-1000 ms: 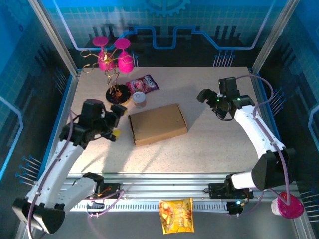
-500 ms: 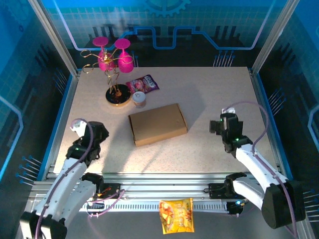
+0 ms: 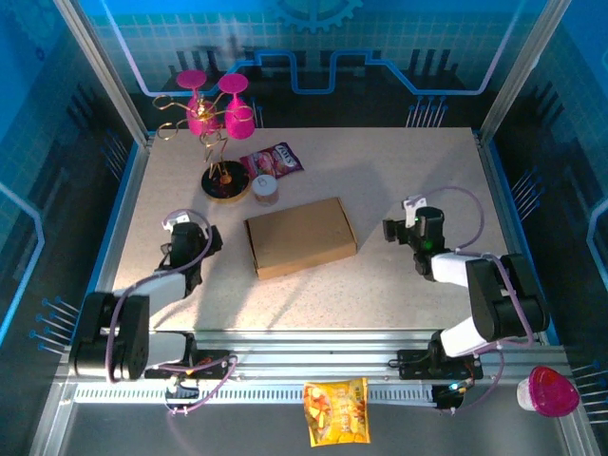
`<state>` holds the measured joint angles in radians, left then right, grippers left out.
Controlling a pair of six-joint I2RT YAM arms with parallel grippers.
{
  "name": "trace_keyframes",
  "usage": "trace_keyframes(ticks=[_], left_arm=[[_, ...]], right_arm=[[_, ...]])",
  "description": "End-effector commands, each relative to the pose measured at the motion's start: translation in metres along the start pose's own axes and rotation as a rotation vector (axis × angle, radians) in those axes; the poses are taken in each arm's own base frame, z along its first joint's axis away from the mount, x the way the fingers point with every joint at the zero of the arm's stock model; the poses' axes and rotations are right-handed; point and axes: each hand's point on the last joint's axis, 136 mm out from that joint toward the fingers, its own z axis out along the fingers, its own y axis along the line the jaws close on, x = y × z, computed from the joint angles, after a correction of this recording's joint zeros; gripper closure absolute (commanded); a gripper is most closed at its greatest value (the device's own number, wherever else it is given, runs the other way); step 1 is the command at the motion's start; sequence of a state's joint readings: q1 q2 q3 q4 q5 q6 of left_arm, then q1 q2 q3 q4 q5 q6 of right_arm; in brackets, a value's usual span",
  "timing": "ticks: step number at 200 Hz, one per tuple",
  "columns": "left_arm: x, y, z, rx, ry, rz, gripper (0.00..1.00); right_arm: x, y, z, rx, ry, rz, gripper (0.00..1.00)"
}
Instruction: Fold the paper box
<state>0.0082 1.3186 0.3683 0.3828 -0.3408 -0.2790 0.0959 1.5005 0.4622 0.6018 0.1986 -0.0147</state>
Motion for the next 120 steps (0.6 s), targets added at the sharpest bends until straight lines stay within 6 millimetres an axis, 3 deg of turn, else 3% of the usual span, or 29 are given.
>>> trace_keyframes(ticks=[1, 23, 58, 96, 120], left_arm=[[-0.053, -0.040, 0.007, 0.181, -0.117, 0.014, 0.01], [-0.054, -0.049, -0.006, 0.256, -0.173, 0.058, 0.01], [-0.053, -0.030, -0.035, 0.240, -0.312, 0.021, 0.01], [-0.049, -0.028, -0.033, 0.211, -0.254, 0.066, 0.01], [-0.055, -0.024, -0.016, 0.184, -0.211, 0.116, 0.01]], right_arm=[[-0.028, -0.001, -0.006, -0.033, -0.183, 0.042, 0.00], [-0.024, -0.003, -0.017, -0.004, -0.251, 0.042, 0.00], [-0.024, -0.013, -0.016, 0.063, -0.255, 0.062, 0.00], [-0.024, -0.015, -0.013, 0.079, -0.236, 0.069, 0.00], [-0.026, -0.014, -0.010, 0.076, -0.225, 0.065, 0.00]])
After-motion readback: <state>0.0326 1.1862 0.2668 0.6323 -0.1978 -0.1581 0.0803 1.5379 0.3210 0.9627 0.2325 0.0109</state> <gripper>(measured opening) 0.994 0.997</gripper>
